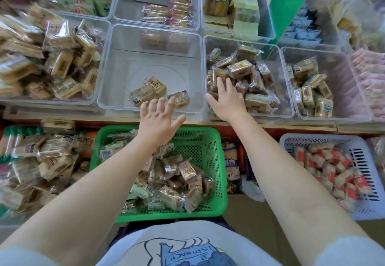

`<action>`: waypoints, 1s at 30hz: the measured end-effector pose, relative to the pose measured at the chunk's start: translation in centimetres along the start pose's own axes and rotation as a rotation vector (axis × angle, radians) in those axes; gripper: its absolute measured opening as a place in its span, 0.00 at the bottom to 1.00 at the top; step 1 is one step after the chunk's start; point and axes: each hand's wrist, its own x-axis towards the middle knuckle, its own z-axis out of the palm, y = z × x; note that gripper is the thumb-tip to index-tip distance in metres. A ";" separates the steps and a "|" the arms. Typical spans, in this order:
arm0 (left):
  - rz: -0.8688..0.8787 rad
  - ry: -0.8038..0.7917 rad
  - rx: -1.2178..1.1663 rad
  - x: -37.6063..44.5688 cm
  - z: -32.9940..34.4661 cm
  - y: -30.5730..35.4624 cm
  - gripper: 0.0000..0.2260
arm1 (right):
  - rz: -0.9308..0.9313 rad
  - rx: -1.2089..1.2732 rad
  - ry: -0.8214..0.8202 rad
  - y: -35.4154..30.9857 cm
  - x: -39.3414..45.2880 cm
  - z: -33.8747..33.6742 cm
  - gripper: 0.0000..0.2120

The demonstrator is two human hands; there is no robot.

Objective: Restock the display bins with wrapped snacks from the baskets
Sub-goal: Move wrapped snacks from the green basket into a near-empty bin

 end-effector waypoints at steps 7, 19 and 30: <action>0.047 0.050 -0.008 -0.4 0.0 -0.3 0.31 | -0.083 0.058 0.439 -3.5 -1.9 -1.2 0.19; -0.108 -0.262 -0.349 -7.4 3.7 -2.3 0.14 | 0.057 0.096 -0.506 -3.3 -12.5 19.9 0.32; -0.482 -0.482 -0.980 -7.0 3.0 -0.2 0.15 | 0.243 0.767 -0.106 -2.4 -12.8 12.6 0.31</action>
